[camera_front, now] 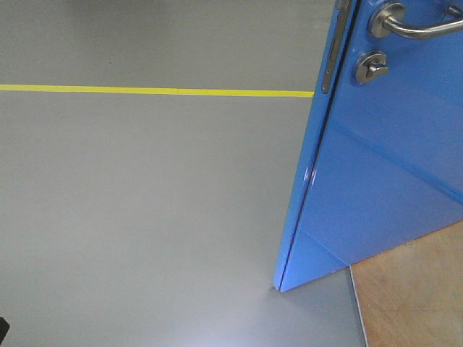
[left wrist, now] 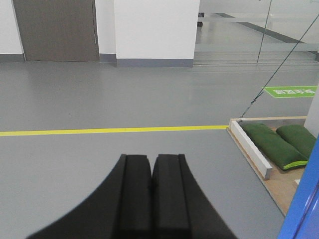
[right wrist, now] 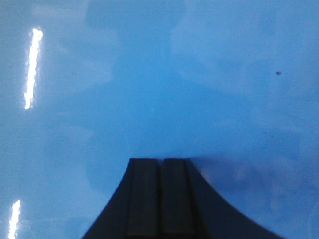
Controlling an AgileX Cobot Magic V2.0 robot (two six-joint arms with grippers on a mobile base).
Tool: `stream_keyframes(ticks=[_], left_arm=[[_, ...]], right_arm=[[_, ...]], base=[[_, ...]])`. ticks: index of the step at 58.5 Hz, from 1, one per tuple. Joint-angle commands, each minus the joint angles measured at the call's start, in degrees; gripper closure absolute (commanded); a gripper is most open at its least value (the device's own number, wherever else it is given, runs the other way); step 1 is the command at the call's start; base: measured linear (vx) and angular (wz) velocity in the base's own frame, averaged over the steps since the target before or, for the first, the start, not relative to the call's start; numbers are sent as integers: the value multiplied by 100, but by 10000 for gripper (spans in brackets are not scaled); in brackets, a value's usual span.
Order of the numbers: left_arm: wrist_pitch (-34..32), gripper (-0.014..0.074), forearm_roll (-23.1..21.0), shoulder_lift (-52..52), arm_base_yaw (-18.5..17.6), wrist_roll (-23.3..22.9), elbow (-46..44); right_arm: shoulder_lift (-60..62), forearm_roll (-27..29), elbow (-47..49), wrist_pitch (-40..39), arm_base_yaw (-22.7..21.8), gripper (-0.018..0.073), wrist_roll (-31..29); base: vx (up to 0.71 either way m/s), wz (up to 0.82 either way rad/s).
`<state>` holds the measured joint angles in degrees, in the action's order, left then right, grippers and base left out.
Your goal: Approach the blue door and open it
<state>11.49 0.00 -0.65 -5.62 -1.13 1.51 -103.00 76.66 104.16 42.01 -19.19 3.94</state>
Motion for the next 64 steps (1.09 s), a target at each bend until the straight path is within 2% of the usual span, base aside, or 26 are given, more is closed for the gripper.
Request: stream_keyframes(ticks=[1,64], left_arm=[[-479,524,-33,-72,-11,-37,-141],[-479,524,-33,-72,-11,-37,-141]], right_arm=[[243,284,176,-274,26,561,-55],[220,284,176,-274,26,561,-55]], base=[[17,1],[13,7]])
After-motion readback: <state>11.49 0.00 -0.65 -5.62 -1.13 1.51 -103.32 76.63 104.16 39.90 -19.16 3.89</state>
